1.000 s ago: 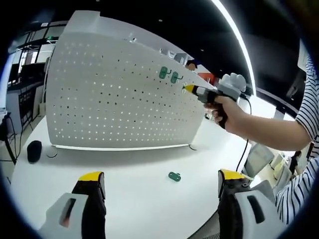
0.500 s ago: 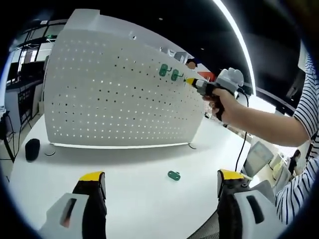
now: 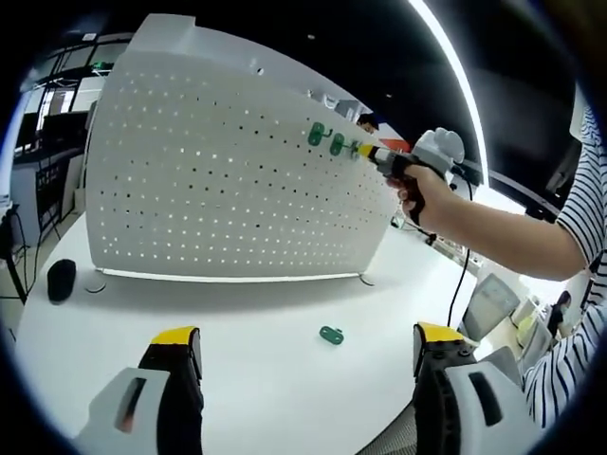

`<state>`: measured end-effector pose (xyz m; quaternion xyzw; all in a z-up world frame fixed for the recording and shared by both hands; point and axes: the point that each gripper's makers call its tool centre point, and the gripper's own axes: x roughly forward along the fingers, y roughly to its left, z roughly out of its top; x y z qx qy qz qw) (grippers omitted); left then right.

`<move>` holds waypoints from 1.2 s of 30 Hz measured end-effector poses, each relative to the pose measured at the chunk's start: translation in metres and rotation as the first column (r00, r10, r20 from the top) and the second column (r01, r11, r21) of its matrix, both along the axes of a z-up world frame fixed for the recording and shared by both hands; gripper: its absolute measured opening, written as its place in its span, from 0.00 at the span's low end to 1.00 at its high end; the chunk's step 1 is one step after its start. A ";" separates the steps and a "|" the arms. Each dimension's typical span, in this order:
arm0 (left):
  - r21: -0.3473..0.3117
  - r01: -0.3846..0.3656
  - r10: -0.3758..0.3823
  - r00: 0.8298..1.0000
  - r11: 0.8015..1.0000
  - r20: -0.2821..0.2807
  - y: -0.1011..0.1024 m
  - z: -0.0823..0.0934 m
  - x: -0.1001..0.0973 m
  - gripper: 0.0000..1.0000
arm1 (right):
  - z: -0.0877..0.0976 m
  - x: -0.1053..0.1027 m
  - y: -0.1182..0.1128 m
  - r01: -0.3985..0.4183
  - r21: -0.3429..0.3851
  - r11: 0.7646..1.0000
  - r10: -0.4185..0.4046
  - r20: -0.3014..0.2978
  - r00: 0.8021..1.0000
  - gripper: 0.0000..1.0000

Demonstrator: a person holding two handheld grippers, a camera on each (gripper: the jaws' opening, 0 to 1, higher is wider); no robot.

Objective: Insert the hook assembly into the mounting plate slot until the hook locks in place.

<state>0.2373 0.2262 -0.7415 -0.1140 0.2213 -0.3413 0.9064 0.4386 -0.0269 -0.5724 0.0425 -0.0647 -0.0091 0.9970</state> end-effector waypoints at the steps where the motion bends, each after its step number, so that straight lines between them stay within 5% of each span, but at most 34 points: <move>1: 0.000 0.001 -0.001 1.000 1.000 -0.002 0.000 -0.001 0.000 0.94 | 0.000 0.000 0.000 0.002 0.000 1.000 -0.002 0.001 1.000 0.00; 17: 0.006 -0.014 0.014 1.000 1.000 -0.012 0.007 -0.003 0.000 0.93 | -0.006 0.007 -0.001 0.032 0.013 0.999 -0.032 -0.001 0.999 0.00; 21: 0.006 -0.014 0.014 1.000 1.000 -0.016 0.007 -0.004 -0.001 0.93 | -0.005 0.008 -0.001 0.024 -0.055 0.998 -0.025 -0.011 1.000 0.00; 25: -0.010 -0.016 0.016 0.999 1.000 -0.041 0.007 -0.006 -0.001 0.93 | -0.006 0.008 0.000 0.019 -0.041 0.999 -0.020 -0.030 0.999 0.02; 30: 0.000 -0.035 0.035 0.999 0.999 -0.029 0.010 -0.005 0.000 0.94 | 0.005 -0.002 -0.010 0.057 -0.057 0.997 -0.058 -0.009 0.998 0.19; 36: 0.001 -0.042 0.042 0.998 0.999 -0.042 0.011 -0.006 -0.003 0.94 | 0.020 -0.015 -0.017 0.037 -0.056 0.998 -0.036 0.026 0.999 0.20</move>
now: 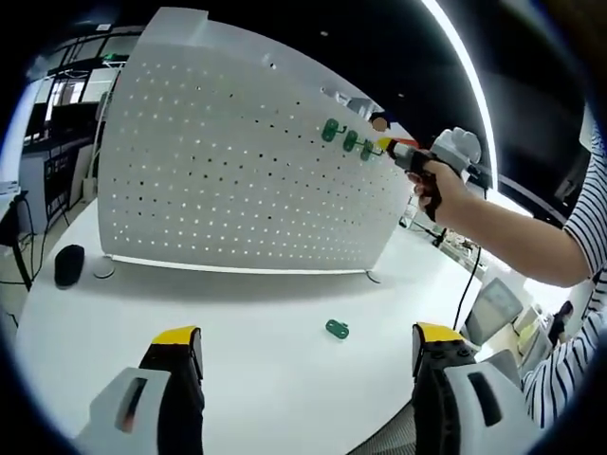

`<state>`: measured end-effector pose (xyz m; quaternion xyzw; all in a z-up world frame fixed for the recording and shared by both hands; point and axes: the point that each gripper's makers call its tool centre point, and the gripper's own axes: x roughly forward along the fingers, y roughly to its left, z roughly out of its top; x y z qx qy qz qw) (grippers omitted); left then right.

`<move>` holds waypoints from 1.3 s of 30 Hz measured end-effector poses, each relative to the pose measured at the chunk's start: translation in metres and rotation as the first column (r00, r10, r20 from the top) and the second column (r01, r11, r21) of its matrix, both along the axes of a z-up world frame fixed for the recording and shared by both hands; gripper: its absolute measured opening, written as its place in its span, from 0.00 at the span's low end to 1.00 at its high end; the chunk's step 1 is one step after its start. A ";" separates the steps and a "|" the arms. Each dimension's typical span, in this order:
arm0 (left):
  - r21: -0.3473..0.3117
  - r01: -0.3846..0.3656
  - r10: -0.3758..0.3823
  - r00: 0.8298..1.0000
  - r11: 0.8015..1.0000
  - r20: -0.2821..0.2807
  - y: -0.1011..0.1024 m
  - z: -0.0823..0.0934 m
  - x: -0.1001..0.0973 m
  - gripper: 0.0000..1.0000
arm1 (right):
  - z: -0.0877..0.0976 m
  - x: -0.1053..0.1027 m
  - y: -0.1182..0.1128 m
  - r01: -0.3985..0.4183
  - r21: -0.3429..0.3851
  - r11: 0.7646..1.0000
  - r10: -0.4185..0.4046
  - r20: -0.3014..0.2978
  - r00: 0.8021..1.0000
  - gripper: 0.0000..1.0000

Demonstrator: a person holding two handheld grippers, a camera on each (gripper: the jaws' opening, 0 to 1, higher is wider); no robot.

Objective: Insert the hook assembly into the mounting plate slot until the hook locks in place.

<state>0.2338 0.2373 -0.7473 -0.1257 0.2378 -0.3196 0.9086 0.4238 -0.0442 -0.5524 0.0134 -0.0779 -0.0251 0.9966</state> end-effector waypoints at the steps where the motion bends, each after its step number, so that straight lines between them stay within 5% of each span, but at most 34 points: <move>1: 0.000 0.000 0.000 1.000 1.000 0.000 0.000 0.000 -0.001 0.93 | 0.000 -0.003 -0.001 -0.002 -0.020 1.000 0.002 -0.006 1.000 0.20; 15: 0.024 0.021 -0.020 1.000 0.999 -0.014 -0.004 -0.005 -0.017 0.94 | -0.017 -0.051 0.005 -0.075 -0.091 0.993 0.070 -0.056 0.996 0.20; 22: 0.036 0.028 -0.027 0.999 0.999 -0.030 -0.005 -0.006 -0.027 0.93 | -0.043 -0.080 0.007 -0.117 -0.081 0.990 0.106 -0.134 0.985 0.20; 26: 0.041 0.041 -0.040 0.999 0.998 -0.022 -0.007 -0.003 -0.033 0.92 | -0.064 -0.098 0.011 -0.164 -0.202 0.965 0.118 -0.224 0.967 0.20; 31: 0.081 0.064 -0.064 0.998 0.995 -0.007 -0.009 -0.002 -0.040 0.91 | -0.085 -0.119 0.012 -0.222 -0.247 0.943 0.153 -0.271 0.950 0.20; 39: 0.094 0.063 -0.061 0.998 0.994 -0.022 -0.005 -0.008 -0.055 0.91 | -0.115 -0.156 0.007 -0.199 -0.198 0.960 0.129 -0.318 0.939 0.20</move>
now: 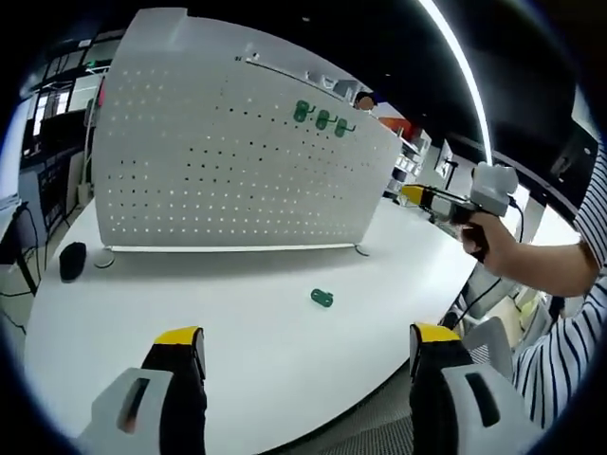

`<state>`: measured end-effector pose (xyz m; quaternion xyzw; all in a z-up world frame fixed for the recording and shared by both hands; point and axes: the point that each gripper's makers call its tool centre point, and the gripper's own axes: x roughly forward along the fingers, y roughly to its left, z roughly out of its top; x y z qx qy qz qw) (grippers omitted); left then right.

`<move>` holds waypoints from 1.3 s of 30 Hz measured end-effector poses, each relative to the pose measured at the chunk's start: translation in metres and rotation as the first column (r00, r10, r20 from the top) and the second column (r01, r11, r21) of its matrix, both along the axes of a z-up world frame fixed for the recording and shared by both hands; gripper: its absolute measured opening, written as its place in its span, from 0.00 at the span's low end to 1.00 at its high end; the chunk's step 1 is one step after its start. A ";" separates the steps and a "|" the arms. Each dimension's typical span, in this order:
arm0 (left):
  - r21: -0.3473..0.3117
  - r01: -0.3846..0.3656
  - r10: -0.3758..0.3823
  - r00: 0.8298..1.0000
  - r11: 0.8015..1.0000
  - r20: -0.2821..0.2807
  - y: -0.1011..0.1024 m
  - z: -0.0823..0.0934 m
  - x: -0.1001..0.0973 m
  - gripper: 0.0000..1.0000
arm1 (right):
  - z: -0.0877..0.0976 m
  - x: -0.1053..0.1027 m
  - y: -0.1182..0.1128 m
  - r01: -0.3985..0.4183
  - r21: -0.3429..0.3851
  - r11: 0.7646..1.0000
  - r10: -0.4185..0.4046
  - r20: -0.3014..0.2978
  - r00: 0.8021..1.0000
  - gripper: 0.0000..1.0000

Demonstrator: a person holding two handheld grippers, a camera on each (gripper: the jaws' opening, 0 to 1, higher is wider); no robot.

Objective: Insert the hook assembly into the mounting plate slot until the hook locks in place.

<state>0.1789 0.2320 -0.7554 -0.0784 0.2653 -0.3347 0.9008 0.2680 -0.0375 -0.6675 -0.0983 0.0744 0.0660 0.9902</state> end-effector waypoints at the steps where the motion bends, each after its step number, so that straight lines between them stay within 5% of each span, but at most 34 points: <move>1: 0.004 0.001 -0.001 1.000 1.000 -0.005 0.001 -0.001 -0.003 0.91 | -0.004 -0.003 0.000 0.001 0.000 1.000 -0.001 -0.009 1.000 0.20; 19: 0.060 0.039 -0.037 0.998 0.997 -0.043 0.002 -0.015 -0.022 0.92 | -0.050 -0.060 -0.015 0.018 0.013 1.000 -0.016 -0.137 0.990 0.20; 28: 0.086 0.069 -0.064 0.996 0.994 -0.061 -0.004 -0.026 -0.023 0.92 | -0.070 -0.068 -0.016 -0.030 -0.002 1.000 0.028 -0.215 0.976 0.20; 39: 0.092 0.086 -0.079 0.994 0.992 -0.081 -0.010 -0.036 -0.016 0.92 | -0.122 -0.064 0.009 -0.204 -0.028 0.979 0.176 -0.400 0.899 0.20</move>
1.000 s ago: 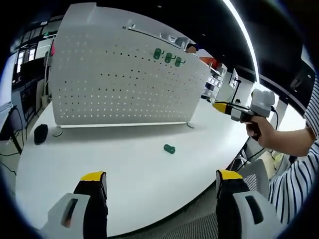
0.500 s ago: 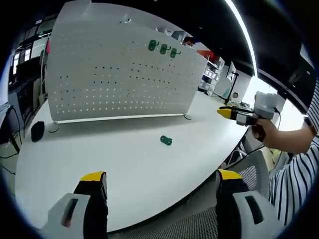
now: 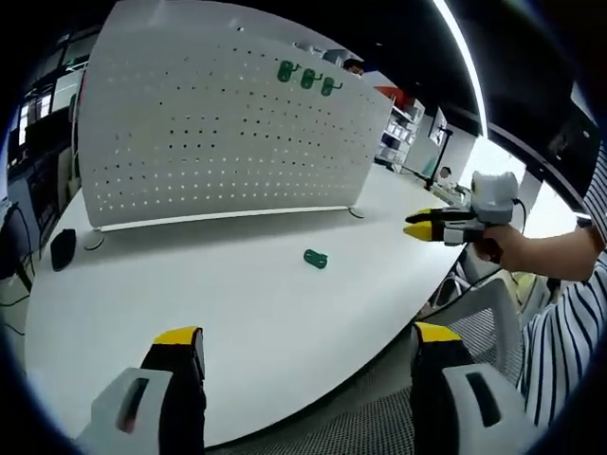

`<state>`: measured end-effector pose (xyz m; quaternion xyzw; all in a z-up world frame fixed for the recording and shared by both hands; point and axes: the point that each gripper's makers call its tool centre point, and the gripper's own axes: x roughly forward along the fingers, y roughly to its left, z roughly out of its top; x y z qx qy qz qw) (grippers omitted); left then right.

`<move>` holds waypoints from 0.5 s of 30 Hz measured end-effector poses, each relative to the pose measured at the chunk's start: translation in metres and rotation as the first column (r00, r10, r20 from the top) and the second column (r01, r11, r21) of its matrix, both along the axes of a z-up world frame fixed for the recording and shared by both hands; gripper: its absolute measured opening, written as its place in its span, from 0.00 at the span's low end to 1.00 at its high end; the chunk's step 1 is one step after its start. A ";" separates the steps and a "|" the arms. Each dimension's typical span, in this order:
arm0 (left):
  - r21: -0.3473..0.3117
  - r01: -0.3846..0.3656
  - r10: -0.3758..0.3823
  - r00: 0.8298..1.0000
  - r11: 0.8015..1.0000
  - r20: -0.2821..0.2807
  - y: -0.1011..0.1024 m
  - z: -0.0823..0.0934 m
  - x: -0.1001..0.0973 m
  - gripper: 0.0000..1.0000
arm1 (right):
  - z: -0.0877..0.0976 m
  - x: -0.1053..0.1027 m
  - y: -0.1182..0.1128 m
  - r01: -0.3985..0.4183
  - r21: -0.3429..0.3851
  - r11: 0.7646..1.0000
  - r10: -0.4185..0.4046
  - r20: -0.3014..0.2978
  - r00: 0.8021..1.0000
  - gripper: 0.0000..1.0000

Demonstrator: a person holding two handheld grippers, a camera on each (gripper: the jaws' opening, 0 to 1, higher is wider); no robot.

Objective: Insert the hook assembly into the mounting plate slot until the hook locks in place.

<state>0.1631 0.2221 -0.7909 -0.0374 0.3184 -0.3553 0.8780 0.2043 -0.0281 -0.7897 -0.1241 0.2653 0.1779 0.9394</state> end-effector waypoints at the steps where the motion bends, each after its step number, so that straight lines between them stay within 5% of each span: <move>1: 0.003 0.003 -0.003 1.000 1.000 -0.006 -0.001 -0.002 0.000 0.92 | -0.004 0.000 0.003 -0.019 -0.007 1.000 0.018 -0.017 1.000 0.20; 15: 0.008 -0.003 0.003 0.999 1.000 -0.034 0.001 -0.013 0.012 0.92 | -0.054 0.029 0.033 -0.187 -0.039 0.982 0.178 -0.166 0.970 0.17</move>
